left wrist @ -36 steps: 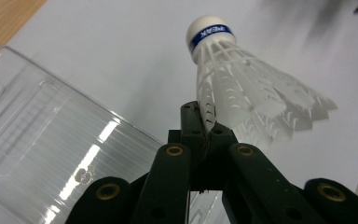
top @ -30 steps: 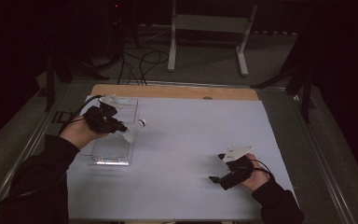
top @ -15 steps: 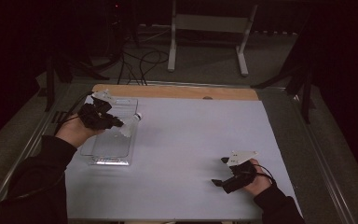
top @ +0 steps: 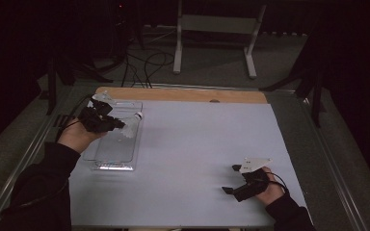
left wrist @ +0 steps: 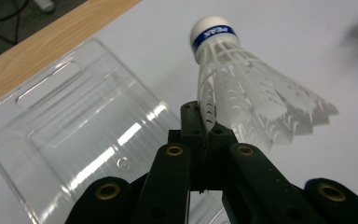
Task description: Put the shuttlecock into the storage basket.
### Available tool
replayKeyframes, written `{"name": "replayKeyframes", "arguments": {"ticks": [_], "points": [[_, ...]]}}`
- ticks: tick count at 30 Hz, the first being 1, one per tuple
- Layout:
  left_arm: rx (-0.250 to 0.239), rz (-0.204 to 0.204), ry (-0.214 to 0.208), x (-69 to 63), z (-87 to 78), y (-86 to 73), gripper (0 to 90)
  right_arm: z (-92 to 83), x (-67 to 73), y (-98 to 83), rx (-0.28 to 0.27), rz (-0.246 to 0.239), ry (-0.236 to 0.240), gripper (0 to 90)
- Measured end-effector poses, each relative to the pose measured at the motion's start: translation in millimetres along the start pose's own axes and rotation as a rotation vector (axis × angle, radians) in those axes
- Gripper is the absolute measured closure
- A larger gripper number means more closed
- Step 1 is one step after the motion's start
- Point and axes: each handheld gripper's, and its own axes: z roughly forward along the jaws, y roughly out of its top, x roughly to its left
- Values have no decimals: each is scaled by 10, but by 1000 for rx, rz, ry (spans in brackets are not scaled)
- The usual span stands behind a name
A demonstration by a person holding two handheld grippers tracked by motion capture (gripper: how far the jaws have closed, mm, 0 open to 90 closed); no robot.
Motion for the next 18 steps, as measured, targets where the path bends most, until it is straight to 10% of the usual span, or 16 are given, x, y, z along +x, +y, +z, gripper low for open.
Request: {"name": "replayKeyframes", "arguments": {"ticks": [18], "points": [[39, -87, 54, 120, 265, -165, 900, -8, 16, -51, -9, -1, -5, 94]]}}
